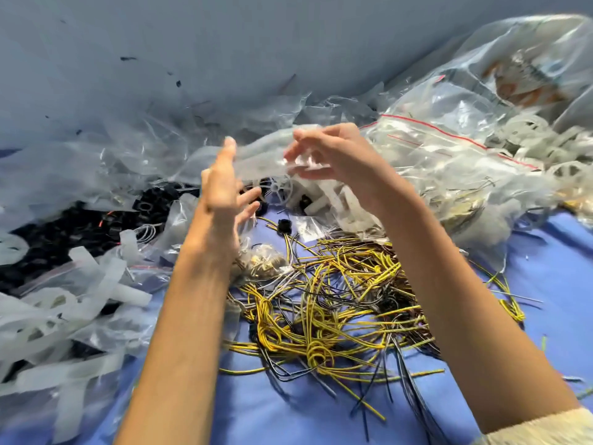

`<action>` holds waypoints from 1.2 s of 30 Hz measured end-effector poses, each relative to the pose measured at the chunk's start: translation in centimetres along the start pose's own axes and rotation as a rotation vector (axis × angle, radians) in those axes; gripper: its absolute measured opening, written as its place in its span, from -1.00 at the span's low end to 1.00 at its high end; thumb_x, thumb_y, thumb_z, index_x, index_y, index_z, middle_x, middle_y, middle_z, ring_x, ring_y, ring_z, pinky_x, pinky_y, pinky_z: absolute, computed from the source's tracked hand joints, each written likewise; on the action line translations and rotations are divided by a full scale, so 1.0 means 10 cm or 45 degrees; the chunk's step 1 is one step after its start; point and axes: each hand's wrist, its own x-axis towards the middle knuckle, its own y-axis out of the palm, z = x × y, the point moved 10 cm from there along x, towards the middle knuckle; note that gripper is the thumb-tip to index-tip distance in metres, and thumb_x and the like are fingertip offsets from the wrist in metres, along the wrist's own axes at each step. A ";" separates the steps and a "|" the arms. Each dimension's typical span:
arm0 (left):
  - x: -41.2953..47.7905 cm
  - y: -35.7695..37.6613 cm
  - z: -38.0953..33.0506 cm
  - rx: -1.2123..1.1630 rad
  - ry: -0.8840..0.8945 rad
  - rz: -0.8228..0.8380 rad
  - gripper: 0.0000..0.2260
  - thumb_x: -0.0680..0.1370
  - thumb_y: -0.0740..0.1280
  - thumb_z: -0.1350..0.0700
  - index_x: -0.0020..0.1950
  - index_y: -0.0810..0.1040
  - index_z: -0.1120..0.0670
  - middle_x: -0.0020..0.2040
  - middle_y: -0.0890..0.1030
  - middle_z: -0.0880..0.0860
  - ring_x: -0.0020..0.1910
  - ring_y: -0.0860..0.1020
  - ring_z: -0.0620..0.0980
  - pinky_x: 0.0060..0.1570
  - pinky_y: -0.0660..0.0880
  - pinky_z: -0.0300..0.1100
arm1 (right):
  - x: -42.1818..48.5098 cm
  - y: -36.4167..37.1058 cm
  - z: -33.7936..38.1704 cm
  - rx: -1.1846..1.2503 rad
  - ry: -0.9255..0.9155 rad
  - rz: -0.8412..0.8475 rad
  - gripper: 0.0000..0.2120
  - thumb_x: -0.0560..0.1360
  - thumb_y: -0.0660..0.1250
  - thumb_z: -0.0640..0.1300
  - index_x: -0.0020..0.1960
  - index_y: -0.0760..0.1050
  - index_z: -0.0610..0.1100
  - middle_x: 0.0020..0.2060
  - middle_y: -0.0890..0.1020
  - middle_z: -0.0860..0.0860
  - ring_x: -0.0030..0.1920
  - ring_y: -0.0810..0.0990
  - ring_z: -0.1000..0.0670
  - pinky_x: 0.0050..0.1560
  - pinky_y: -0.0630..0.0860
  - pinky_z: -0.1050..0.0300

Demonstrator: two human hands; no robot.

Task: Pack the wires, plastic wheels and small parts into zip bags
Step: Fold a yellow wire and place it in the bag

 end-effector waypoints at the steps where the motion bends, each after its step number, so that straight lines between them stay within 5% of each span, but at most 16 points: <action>1: 0.00 -0.01 0.01 -0.113 -0.044 0.001 -0.65 0.58 0.15 -0.22 0.20 0.30 0.00 0.05 0.53 0.10 0.03 0.60 0.04 -0.12 0.51 -0.16 | -0.10 0.00 0.03 -0.055 -0.009 0.077 -0.72 0.59 0.23 -0.14 -0.24 0.57 -0.20 -0.42 0.63 0.07 -0.33 0.54 0.10 -0.24 0.58 0.26; 4: 0.01 -0.18 -0.06 -0.355 0.008 -0.197 -0.69 0.57 0.25 -0.10 0.19 0.35 0.06 0.07 0.62 0.10 -0.02 0.64 0.01 -0.09 0.56 -0.14 | -0.39 0.13 0.01 -0.263 0.025 0.454 -0.65 0.49 0.27 0.06 -0.32 0.66 -0.11 -0.30 0.70 0.00 -0.25 0.65 0.02 -0.21 0.55 0.28; 7: -0.06 -0.38 -0.24 -0.297 0.229 -0.425 -0.74 0.51 0.29 0.20 0.17 0.33 0.08 -0.07 0.60 0.01 -0.17 0.58 -0.04 -0.23 0.49 -0.21 | -0.57 0.17 -0.18 -0.389 0.171 0.684 -0.65 0.44 0.26 0.13 -0.14 0.68 -0.11 -0.17 0.72 0.00 -0.18 0.70 -0.06 -0.15 0.60 0.22; 12: -0.33 -0.39 -0.84 -0.037 0.844 -0.345 -0.65 0.44 0.15 0.41 0.13 0.27 0.07 -0.19 0.48 0.02 -0.27 0.49 -0.09 -0.24 0.46 -0.22 | -0.49 -0.27 -0.28 -0.887 0.298 0.407 -0.66 0.45 0.29 0.13 0.05 0.62 -0.08 -0.12 0.71 -0.07 -0.31 0.70 0.02 -0.29 0.61 0.28; 16: -0.62 -0.08 -1.27 0.714 1.176 -0.184 -0.76 0.43 0.29 0.19 -0.04 0.39 -0.14 -0.30 0.45 -0.07 -0.33 0.44 -0.16 -0.26 0.41 -0.25 | -0.41 -0.32 0.10 -0.353 0.130 0.237 -0.53 0.44 0.16 0.28 0.19 0.49 0.03 -0.17 0.72 -0.02 -0.26 0.71 -0.06 -0.34 0.57 0.27; 20: -0.86 0.50 -1.06 1.362 1.132 0.450 -0.74 0.44 0.31 0.26 -0.07 0.41 -0.10 -0.22 0.54 -0.01 -0.29 0.48 -0.09 -0.20 0.44 -0.24 | -0.30 -0.22 0.03 -0.122 0.223 0.137 -0.54 0.57 0.03 0.26 0.32 0.35 0.01 -0.17 0.71 -0.17 -0.23 0.71 -0.15 -0.29 0.59 0.19; 23: -0.93 0.60 -0.92 1.788 1.160 0.486 -0.64 0.43 0.28 0.31 -0.26 0.27 -0.15 -0.30 0.36 -0.11 -0.34 0.36 -0.19 -0.31 0.24 -0.13 | -0.26 -0.13 0.01 -0.066 0.164 0.109 -0.84 0.59 0.17 -0.12 0.09 0.50 -0.08 -0.25 0.69 -0.06 -0.35 0.68 -0.02 -0.36 0.56 0.24; 26: -0.99 0.62 -0.94 1.765 1.158 0.528 -0.62 0.43 0.25 0.29 -0.15 0.29 -0.23 -0.24 0.37 -0.17 -0.25 0.39 -0.26 -0.28 0.29 -0.22 | -0.21 -0.15 0.12 0.028 -0.034 0.086 -0.76 0.46 0.21 -0.35 0.07 0.49 -0.15 -0.30 0.61 0.03 -0.37 0.59 0.11 -0.36 0.54 0.23; 30: -0.96 0.54 -0.95 1.510 1.023 0.634 -0.65 0.36 0.25 0.04 0.12 0.37 -0.23 0.05 0.49 -0.15 -0.01 0.48 -0.26 -0.07 0.38 -0.48 | -0.22 -0.15 0.20 0.193 -0.194 0.050 -0.63 0.50 0.12 -0.47 0.30 0.29 -0.36 -0.02 0.48 -0.22 -0.02 0.47 -0.16 -0.15 0.51 0.14; 33: -0.84 0.48 -0.88 1.400 0.961 0.595 -0.45 0.33 0.29 -0.21 0.30 0.26 -0.21 0.24 0.44 -0.07 0.15 0.45 -0.22 0.08 0.38 -0.42 | -0.21 -0.08 0.17 0.233 -0.239 0.013 -0.62 0.52 0.11 -0.51 0.29 0.28 -0.26 0.19 0.50 -0.31 0.21 0.49 -0.27 0.14 0.47 -0.19; 36: -0.76 0.49 -0.81 1.360 0.958 0.546 -0.28 0.33 0.27 -0.34 0.41 0.12 -0.15 0.36 0.35 -0.03 0.28 0.38 -0.18 0.24 0.33 -0.24 | -0.19 -0.03 0.15 0.084 -0.257 -0.044 -0.68 0.51 0.21 -0.47 0.21 0.31 -0.25 0.21 0.52 -0.28 0.24 0.51 -0.23 0.24 0.43 -0.15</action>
